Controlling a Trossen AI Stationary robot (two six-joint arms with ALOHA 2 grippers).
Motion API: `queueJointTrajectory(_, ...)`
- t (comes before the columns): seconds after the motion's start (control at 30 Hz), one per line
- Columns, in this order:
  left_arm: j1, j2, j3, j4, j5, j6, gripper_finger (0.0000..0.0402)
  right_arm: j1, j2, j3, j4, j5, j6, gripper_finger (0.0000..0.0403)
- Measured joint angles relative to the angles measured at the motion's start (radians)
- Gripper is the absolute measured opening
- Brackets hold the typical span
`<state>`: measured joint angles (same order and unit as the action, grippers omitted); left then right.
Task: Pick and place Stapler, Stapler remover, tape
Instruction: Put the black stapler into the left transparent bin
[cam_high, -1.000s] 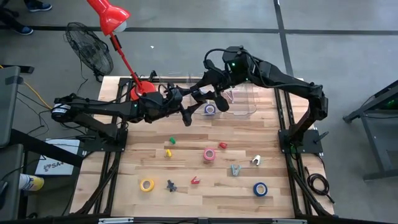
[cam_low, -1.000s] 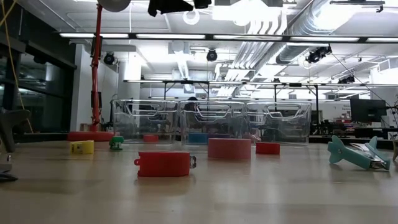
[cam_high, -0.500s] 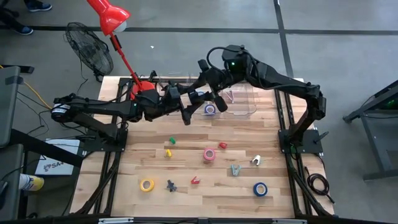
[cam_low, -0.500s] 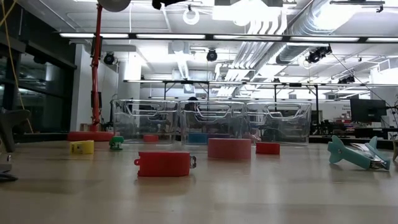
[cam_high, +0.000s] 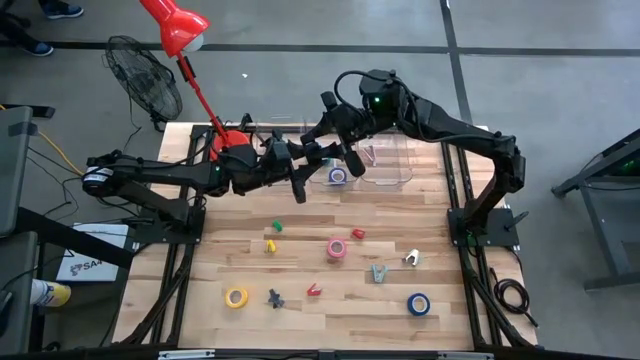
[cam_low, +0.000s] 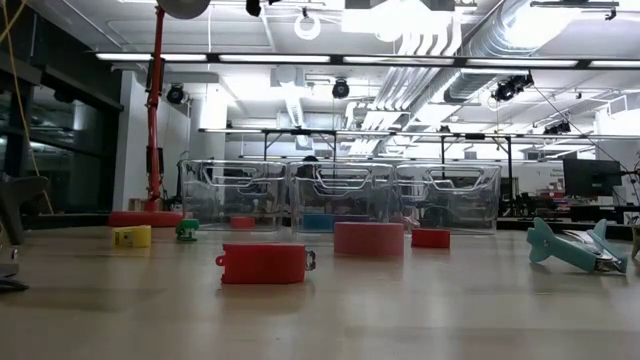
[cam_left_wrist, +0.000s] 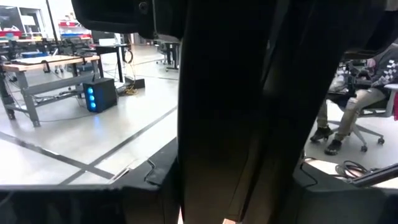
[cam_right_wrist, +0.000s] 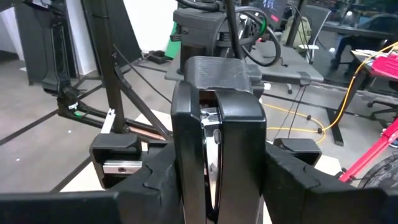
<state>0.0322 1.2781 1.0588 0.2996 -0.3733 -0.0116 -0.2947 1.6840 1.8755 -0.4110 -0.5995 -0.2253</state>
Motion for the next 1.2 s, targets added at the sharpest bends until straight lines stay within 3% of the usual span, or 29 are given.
queueJointTrajectory(0.17,0.0,0.0,0.0,-0.022,-0.002,-0.005,0.0153,0.0,0.0,0.0,-0.016,0.01,-0.003,0.0163)
queueJointTrajectory(0.4,0.0,0.0,0.0,-0.101,-0.106,-0.054,0.0153,-0.001,-0.008,0.0,-0.057,0.076,0.0,0.0226)
queueJointTrajectory(0.6,0.008,-0.01,0.001,-0.272,-0.286,-0.189,0.0153,-0.014,-0.062,0.0,-0.162,0.328,-0.019,0.0238)
queueJointTrajectory(0.7,0.044,-0.02,0.001,-0.456,-0.322,-0.366,0.0153,-0.029,-0.095,0.001,-0.231,0.496,-0.027,0.0239)
queueJointTrajectory(0.9,0.206,-0.014,0.001,-0.796,-0.168,-0.702,0.0153,-0.069,-0.149,0.001,-0.349,0.663,-0.027,0.024)
queueJointTrajectory(1.03,0.337,0.024,0.0,-0.926,0.025,-0.778,0.0153,-0.094,-0.163,0.002,-0.405,0.695,-0.015,0.024)
queueJointTrajectory(1.2,0.499,0.112,0.0,-0.956,0.243,-0.812,0.0153,-0.122,-0.163,0.001,-0.462,0.697,0.008,0.0239)
